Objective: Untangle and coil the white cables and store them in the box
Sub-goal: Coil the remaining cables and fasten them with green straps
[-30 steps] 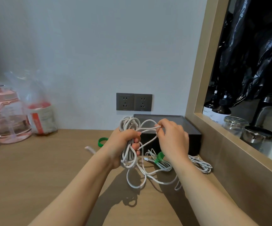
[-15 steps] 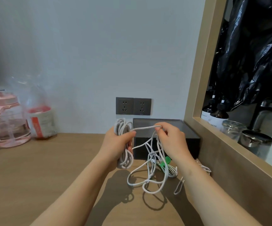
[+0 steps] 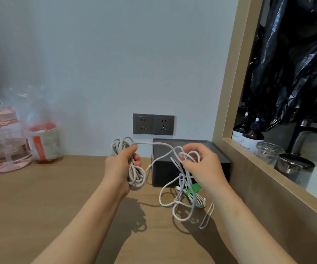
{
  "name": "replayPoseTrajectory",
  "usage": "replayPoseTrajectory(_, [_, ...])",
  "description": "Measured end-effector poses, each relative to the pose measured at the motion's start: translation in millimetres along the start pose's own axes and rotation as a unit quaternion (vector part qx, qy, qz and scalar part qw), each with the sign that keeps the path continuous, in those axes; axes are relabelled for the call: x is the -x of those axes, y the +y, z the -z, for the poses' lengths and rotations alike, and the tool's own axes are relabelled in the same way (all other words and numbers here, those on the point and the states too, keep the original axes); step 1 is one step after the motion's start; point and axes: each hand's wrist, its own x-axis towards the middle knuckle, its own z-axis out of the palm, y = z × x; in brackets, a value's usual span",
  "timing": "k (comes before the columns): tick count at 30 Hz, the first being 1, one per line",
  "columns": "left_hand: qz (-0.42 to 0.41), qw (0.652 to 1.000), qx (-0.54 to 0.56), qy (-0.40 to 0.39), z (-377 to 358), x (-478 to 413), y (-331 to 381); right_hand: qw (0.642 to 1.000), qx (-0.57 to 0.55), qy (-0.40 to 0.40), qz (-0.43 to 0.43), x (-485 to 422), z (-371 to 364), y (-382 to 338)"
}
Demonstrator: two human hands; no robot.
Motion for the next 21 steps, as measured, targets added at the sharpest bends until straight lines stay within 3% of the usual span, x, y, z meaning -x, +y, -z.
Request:
replayPoseTrajectory(3, [0.003, 1.0, 0.021, 0.002, -3.7, -1.9, 4.1, 0.989, 0.145, 0.012, 0.035, 0.1, 0.7, 2.2])
replayPoseTrajectory(5, [0.001, 0.999, 0.039, -0.001, -7.7, -3.7, 9.7, 0.985, 0.164, 0.037, 0.032, -3.2, 3.4, 4.6])
replayPoseTrajectory(10, [0.009, 0.997, 0.076, -0.001, -8.8, -15.9, 22.0, 0.991, 0.034, 0.116, -0.053, -11.4, 17.5, 7.8])
replayPoseTrajectory(13, [0.033, 0.995, 0.093, -0.005, -5.9, -17.8, 20.2, 0.983, -0.051, 0.12, -0.128, -11.9, 17.3, 11.7])
replayPoseTrajectory(21, [0.184, 0.972, 0.056, -0.137, -17.6, 5.4, -18.2, 0.987, -0.093, 0.068, -0.114, 2.6, -4.6, 9.2])
